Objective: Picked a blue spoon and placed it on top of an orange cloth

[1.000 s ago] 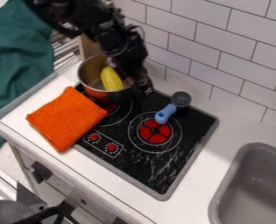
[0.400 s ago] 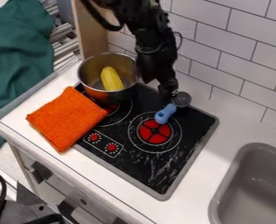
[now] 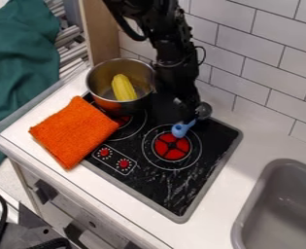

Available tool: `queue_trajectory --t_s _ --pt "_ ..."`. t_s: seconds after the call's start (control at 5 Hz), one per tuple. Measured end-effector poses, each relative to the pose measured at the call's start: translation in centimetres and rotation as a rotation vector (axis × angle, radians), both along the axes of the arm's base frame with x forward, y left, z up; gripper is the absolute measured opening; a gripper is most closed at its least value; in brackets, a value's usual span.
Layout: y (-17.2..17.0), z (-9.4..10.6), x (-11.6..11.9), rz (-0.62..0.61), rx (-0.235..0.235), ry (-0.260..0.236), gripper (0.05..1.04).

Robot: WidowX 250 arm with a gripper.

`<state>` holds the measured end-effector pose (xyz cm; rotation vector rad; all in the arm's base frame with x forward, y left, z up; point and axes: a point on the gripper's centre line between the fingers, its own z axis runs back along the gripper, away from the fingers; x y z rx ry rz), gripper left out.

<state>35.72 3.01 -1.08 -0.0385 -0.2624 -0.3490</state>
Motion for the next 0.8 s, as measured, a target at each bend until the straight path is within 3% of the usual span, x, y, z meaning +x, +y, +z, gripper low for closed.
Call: queue_trajectory --t_s 0.4,0.8 --pt "-0.3 -0.3 0.6 0.006 -0.024 0.021 0.999" --pt "-0.9 -1.6 0.2 0.057 -0.064 0.074 0.999"
